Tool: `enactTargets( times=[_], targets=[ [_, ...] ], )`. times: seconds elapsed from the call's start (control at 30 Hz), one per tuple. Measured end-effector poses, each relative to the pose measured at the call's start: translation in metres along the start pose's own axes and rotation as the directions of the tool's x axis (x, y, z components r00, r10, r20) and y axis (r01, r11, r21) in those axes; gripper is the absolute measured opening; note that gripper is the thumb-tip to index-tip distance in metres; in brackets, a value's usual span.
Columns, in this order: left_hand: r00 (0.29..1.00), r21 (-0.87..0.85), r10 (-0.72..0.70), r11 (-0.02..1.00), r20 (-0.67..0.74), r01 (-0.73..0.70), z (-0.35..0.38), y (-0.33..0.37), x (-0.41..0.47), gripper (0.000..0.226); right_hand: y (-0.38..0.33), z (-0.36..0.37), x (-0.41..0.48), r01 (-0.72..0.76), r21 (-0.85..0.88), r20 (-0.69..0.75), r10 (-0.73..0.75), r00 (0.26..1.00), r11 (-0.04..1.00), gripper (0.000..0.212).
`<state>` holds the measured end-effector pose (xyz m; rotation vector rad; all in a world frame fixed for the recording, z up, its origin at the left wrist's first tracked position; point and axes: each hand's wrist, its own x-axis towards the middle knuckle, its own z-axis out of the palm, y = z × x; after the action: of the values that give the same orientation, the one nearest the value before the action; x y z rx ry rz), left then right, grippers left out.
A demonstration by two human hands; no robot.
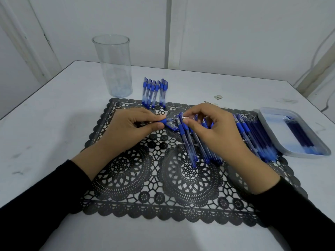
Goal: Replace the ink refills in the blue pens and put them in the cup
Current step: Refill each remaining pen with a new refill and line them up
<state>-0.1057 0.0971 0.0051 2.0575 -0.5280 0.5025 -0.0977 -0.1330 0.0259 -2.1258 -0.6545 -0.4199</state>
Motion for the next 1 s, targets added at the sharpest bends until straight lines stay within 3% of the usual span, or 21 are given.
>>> enactTargets(
  times=[0.33,0.47,0.6,0.7,0.83,1.0],
  targets=[
    [0.999,0.007,0.047,0.999,0.003,-0.047,0.004,0.006,-0.001,0.034,-0.004,0.010,-0.001,0.102,-0.046,0.041,-0.100,0.994,0.994,0.004],
    [0.997,0.012,0.076,0.997,-0.003,-0.076,0.004,0.008,-0.002,0.032,-0.004,0.013,-0.001,0.070,-0.097,0.084,-0.062,0.994,0.993,0.019],
    [0.996,0.005,0.087,0.996,-0.012,-0.087,0.004,0.007,0.000,0.033,-0.006,0.010,-0.001,0.040,0.035,0.077,-0.043,0.996,0.999,0.013],
    [0.994,0.003,0.104,0.995,-0.026,-0.104,0.004,0.008,-0.001,0.033,-0.008,0.010,-0.001,0.059,0.055,0.077,-0.063,0.995,0.997,0.004],
    [0.994,-0.005,0.105,0.994,-0.021,-0.105,0.004,0.007,0.000,0.032,-0.007,0.010,-0.002,-0.010,0.107,0.077,0.002,0.997,0.994,0.007],
    [0.993,-0.003,0.113,0.994,-0.033,-0.113,0.003,0.007,0.000,0.032,-0.009,0.011,-0.001,0.014,0.084,0.082,-0.021,0.996,0.996,0.006]
  ],
)
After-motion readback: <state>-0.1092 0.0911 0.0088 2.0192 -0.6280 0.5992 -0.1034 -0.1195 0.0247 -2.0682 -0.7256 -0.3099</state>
